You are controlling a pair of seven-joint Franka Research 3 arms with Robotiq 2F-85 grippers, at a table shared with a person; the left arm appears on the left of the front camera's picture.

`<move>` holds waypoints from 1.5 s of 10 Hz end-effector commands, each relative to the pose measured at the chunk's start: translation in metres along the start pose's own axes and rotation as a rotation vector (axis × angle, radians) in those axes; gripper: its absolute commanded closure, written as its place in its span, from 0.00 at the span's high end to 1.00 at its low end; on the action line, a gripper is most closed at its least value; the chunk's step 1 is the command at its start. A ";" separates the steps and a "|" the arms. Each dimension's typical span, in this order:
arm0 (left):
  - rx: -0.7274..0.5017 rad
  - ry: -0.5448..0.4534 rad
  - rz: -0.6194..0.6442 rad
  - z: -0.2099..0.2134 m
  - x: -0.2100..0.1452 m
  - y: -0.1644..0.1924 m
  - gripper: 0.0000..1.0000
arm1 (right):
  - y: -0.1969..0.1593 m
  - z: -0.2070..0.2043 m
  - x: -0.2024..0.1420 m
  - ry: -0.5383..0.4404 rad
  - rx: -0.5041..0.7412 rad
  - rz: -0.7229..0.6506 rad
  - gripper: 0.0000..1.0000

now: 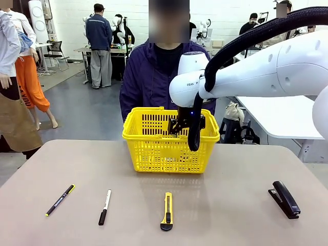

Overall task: Place the items the person wants into the basket.
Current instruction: Pick up the item the person points to and place it in the Market Basket.

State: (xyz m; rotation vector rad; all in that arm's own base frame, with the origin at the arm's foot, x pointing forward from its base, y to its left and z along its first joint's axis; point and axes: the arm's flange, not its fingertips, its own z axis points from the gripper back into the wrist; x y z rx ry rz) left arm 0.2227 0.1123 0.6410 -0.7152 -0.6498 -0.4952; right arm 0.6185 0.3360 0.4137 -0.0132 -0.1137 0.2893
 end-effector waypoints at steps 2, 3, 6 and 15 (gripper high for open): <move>-0.012 -0.006 -0.013 0.002 0.000 0.002 1.00 | -0.007 0.024 -0.010 0.053 0.064 -0.008 1.00; -0.012 -0.006 -0.013 0.002 0.000 0.002 1.00 | -0.003 0.048 -0.015 0.073 0.090 -0.006 1.00; -0.012 -0.006 -0.013 0.002 0.000 0.002 1.00 | 0.012 0.146 -0.051 0.040 0.072 -0.031 1.00; -0.012 -0.006 -0.013 0.002 0.000 0.002 1.00 | -0.108 0.218 -0.174 -0.046 0.169 0.025 1.00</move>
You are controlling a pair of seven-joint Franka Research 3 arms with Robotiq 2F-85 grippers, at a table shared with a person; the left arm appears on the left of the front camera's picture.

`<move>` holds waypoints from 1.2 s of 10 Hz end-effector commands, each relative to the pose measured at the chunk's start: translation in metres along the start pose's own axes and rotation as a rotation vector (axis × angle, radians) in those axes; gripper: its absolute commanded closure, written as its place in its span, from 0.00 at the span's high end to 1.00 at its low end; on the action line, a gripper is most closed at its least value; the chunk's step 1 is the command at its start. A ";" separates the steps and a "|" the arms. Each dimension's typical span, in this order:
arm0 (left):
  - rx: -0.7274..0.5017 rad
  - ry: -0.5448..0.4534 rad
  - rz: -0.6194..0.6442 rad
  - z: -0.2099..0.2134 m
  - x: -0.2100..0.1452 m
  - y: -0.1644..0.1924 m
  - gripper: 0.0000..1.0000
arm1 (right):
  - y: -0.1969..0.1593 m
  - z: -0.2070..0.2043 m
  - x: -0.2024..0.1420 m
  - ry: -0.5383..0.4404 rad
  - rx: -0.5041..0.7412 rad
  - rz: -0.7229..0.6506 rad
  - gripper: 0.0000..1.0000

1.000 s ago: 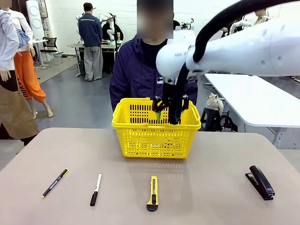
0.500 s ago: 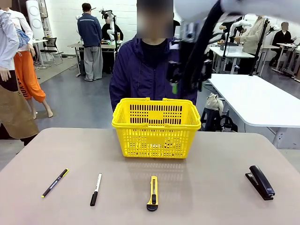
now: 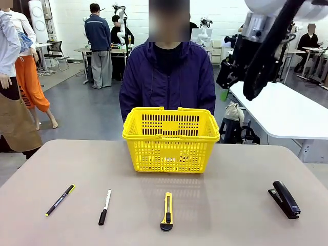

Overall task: Place the items the person wants into the basket.
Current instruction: Pick up the item the person points to and place it in the Market Basket.

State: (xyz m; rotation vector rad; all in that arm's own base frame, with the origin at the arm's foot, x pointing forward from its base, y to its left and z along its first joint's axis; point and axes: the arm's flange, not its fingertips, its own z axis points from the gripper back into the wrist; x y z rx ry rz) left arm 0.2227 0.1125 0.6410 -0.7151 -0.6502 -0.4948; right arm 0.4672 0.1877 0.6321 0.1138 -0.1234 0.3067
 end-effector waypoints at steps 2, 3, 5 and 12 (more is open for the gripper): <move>-0.012 -0.006 -0.013 0.002 0.000 0.001 1.00 | -0.008 -0.019 -0.009 -0.029 0.054 0.005 1.00; -0.012 -0.006 -0.013 0.002 0.000 0.001 1.00 | -0.005 -0.010 -0.003 -0.001 0.016 -0.001 1.00; -0.012 -0.006 -0.013 0.002 0.000 0.001 1.00 | -0.005 -0.010 -0.003 -0.001 0.016 -0.001 1.00; -0.012 -0.006 -0.013 0.002 0.000 0.001 1.00 | -0.005 -0.010 -0.003 -0.001 0.016 -0.001 1.00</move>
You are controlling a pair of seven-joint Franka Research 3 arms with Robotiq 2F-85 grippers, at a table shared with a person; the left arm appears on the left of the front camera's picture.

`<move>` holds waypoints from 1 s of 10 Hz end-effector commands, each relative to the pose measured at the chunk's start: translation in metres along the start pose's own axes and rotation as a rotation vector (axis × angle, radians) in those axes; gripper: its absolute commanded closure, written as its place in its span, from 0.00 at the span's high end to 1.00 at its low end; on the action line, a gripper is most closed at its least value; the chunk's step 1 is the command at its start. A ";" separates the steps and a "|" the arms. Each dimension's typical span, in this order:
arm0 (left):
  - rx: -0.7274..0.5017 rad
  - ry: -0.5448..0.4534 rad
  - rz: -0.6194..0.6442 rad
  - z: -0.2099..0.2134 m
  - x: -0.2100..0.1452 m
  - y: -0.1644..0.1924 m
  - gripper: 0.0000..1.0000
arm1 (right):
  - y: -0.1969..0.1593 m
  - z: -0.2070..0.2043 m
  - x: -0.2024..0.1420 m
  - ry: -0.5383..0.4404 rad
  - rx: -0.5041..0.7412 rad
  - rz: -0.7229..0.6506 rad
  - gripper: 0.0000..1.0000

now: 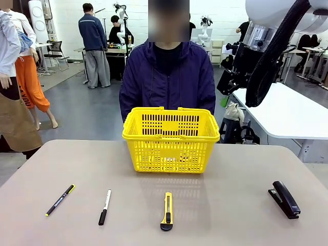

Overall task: Place the items the person wants into the basket.
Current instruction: Pick up the item the person points to and place it in the Market Basket.

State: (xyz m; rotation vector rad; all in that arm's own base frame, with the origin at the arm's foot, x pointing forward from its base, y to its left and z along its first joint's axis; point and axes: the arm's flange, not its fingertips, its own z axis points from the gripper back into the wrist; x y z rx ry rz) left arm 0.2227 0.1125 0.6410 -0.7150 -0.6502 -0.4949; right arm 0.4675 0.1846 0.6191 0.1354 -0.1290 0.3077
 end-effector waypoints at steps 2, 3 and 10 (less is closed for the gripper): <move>-0.012 -0.006 -0.013 0.002 0.000 0.001 1.00 | -0.001 0.002 0.000 0.008 -0.004 -0.001 1.00; -0.012 -0.006 -0.013 0.002 0.000 0.001 1.00 | -0.001 0.002 0.000 0.008 -0.004 -0.001 1.00; -0.012 -0.006 -0.013 0.002 0.000 0.001 1.00 | -0.096 0.062 -0.041 -0.061 0.262 0.285 1.00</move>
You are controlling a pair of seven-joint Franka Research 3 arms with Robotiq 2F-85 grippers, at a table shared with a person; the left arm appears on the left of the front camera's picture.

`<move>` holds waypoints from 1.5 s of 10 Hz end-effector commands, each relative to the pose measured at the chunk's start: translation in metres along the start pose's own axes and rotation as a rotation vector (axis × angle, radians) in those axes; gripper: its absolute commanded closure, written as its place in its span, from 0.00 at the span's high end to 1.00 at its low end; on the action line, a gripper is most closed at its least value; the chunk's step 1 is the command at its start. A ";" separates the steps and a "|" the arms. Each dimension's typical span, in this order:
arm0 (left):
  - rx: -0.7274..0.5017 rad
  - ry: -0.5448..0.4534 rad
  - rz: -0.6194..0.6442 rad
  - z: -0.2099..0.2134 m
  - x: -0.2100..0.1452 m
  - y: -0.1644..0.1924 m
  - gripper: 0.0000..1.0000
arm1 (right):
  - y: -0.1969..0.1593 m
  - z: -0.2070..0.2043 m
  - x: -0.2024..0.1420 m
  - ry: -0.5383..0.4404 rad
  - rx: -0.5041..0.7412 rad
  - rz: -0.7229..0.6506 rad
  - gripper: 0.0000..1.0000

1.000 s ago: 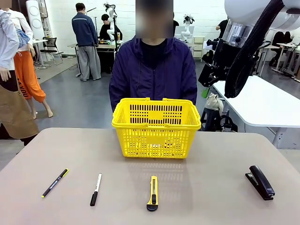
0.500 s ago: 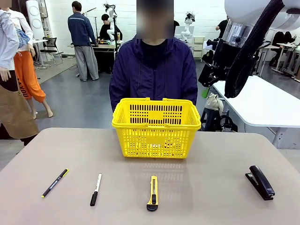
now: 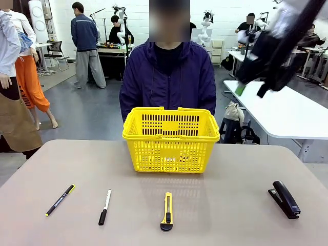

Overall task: Place the items the person wants into the basket.
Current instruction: Pick up the item the person points to and place it in the Market Basket.

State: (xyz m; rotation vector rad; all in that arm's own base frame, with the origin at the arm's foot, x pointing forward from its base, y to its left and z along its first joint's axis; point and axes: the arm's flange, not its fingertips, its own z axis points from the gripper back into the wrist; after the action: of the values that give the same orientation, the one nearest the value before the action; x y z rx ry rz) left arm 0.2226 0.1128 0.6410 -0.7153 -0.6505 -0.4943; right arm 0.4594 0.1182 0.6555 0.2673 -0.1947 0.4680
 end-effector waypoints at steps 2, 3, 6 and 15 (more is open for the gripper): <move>-0.012 -0.005 -0.014 0.002 0.000 0.001 1.00 | -0.088 0.065 -0.059 0.021 0.372 0.366 1.00; -0.012 -0.005 -0.014 0.002 0.000 0.001 1.00 | -0.117 0.084 -0.077 0.053 0.511 0.474 1.00; -0.012 -0.005 -0.014 0.002 0.000 0.001 1.00 | -0.222 0.092 -0.111 -0.162 0.708 0.764 1.00; -0.012 -0.005 -0.014 0.002 0.000 0.001 1.00 | -0.179 0.033 -0.211 -0.476 0.474 0.322 1.00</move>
State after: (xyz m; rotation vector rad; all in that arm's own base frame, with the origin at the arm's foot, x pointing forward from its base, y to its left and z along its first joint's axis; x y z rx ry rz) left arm 0.2225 0.1129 0.6412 -0.7148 -0.6507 -0.4940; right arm 0.3643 -0.1525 0.6066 0.8538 -0.5823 0.8162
